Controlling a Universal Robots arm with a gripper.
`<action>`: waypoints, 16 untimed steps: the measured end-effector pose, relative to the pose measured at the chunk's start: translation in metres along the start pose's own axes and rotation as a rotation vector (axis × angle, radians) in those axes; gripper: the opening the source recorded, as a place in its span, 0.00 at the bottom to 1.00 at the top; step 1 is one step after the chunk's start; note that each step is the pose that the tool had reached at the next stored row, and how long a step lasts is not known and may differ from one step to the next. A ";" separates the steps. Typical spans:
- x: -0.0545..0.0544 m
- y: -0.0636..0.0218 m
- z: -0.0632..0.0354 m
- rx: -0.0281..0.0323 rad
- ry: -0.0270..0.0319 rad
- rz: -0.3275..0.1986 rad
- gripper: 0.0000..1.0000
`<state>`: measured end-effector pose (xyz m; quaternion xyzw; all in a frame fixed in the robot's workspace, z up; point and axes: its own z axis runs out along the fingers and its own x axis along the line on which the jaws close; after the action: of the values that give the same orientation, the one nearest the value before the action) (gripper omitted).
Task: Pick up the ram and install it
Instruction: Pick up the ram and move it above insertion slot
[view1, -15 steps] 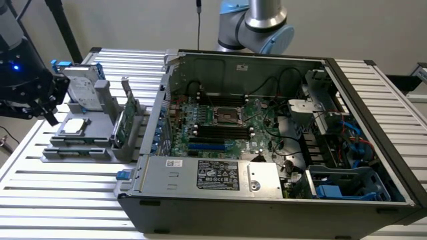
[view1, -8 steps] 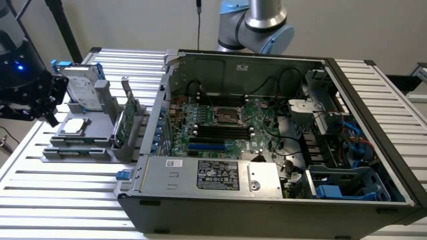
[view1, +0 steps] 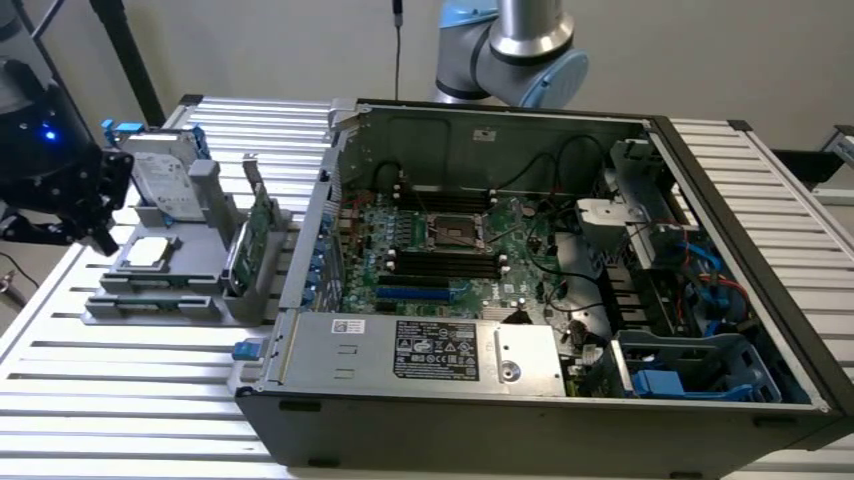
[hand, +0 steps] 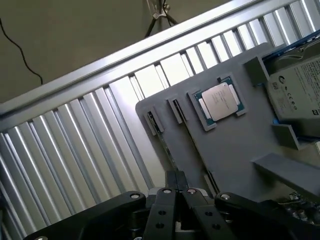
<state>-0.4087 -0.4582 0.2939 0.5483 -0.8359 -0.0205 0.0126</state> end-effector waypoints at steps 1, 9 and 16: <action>0.000 0.0000 0.0005 0.0003 0.0007 -0.018 0.11; 0.000 -0.0002 0.0047 0.0078 0.0047 -0.164 0.11; 0.000 -0.0003 0.0071 0.0302 0.0023 -0.284 0.11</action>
<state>-0.4087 -0.4582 0.2868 0.6612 -0.7502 -0.0089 0.0022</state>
